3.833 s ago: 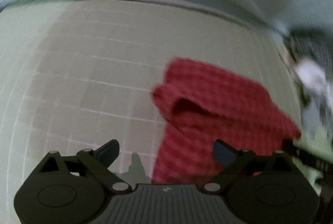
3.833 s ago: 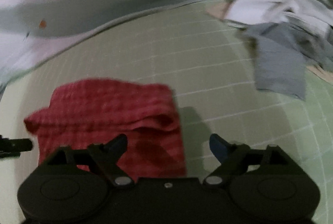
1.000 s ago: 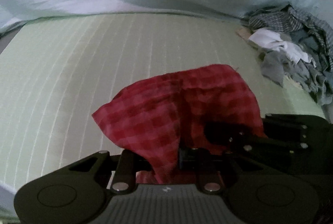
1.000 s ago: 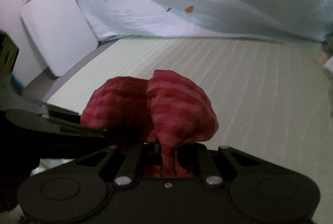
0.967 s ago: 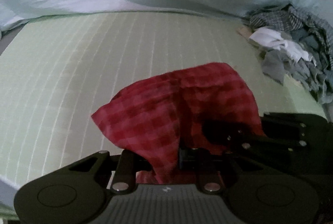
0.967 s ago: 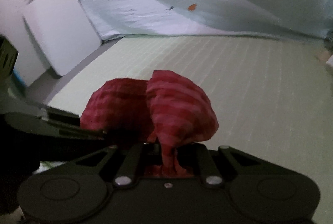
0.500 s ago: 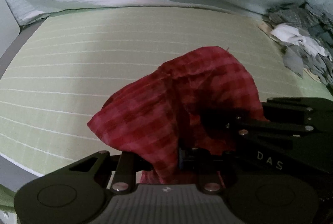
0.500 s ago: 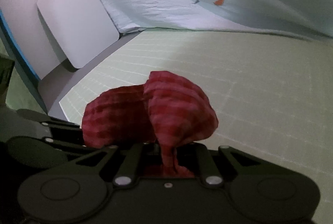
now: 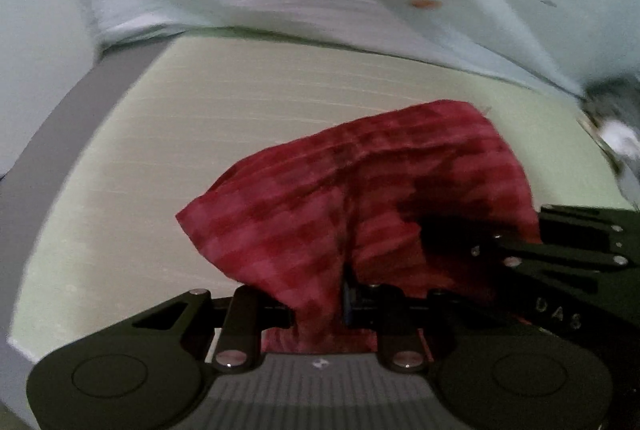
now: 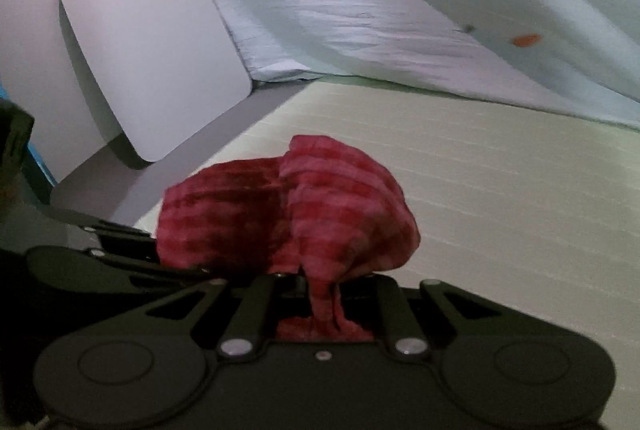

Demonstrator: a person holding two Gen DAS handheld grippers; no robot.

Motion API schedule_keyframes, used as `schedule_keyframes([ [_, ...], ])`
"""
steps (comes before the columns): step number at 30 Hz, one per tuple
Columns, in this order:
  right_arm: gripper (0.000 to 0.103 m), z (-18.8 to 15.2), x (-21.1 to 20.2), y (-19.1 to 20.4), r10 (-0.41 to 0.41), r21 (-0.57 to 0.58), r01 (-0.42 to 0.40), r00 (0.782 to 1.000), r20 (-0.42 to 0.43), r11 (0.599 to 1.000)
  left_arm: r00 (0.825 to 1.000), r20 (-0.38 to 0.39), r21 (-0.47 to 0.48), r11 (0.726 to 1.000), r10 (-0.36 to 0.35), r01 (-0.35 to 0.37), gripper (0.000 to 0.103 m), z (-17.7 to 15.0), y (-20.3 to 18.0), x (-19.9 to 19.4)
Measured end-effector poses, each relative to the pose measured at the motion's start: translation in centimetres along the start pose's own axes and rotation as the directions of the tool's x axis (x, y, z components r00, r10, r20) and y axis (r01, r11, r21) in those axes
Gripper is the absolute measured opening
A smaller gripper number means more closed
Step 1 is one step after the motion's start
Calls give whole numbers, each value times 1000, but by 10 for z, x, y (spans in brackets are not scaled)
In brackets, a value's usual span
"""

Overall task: Fold clothes
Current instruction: 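Lift the folded shorts with both grippers and carry them toward the white board, then lower the folded shorts beside the white board and open both grippers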

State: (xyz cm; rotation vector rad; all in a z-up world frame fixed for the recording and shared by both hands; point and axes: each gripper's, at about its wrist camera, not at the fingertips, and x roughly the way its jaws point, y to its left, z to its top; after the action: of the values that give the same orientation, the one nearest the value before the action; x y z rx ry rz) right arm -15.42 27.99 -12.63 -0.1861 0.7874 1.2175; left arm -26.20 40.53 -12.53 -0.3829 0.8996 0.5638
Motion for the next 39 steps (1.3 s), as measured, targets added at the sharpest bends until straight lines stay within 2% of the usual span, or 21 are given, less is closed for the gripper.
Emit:
schedule_keyframes([
  [3,10,26,36,38,44,-11,-44,999,-17,999,999,13,-59,998,34,-33,22,10,53,-4],
  [6,10,47,75,73,66,-89,-69,997,-43,994,997,15,-142,988,70,-67,22,24,99,6],
  [12,10,98,157,119,101,-226,-125,988,-116,966,990,10,-303,944,140,-131,22,52,190,27],
  [14,10,122,187,128,120,-269,-154,983,-137,951,987,10,-358,922,162,-148,22,64,218,36],
  [17,10,163,233,138,130,-392,-187,977,-166,901,982,25,-444,882,185,-155,19,89,252,54],
  [20,10,216,278,146,140,-483,-202,977,-161,852,975,67,-528,837,210,-144,17,117,284,68],
  [23,11,259,320,151,172,-540,-207,978,-114,816,959,81,-596,785,271,-171,17,136,312,84],
  [25,14,277,354,151,177,-543,-192,981,-80,818,948,68,-635,746,310,-198,17,142,329,100],
  [26,33,284,373,151,165,-535,-169,985,-55,828,944,53,-653,727,326,-214,17,144,338,110],
  [27,60,290,391,151,153,-528,-146,988,-31,837,940,25,-660,712,340,-240,18,146,346,123],
  [29,80,286,421,150,67,-524,-51,998,10,850,931,-30,-658,694,364,-292,21,146,358,142],
  [31,80,277,446,148,-44,-531,54,999,30,846,931,-50,-661,687,360,-301,31,143,364,151],
  [34,86,257,460,136,-164,-497,164,985,45,852,939,-44,-646,707,342,-288,39,142,363,159],
  [37,87,240,458,120,-205,-441,186,979,4,878,948,-30,-632,729,315,-263,46,151,364,172],
  [39,88,228,449,112,-194,-371,163,980,-47,914,957,-21,-637,734,290,-236,48,153,362,178],
])
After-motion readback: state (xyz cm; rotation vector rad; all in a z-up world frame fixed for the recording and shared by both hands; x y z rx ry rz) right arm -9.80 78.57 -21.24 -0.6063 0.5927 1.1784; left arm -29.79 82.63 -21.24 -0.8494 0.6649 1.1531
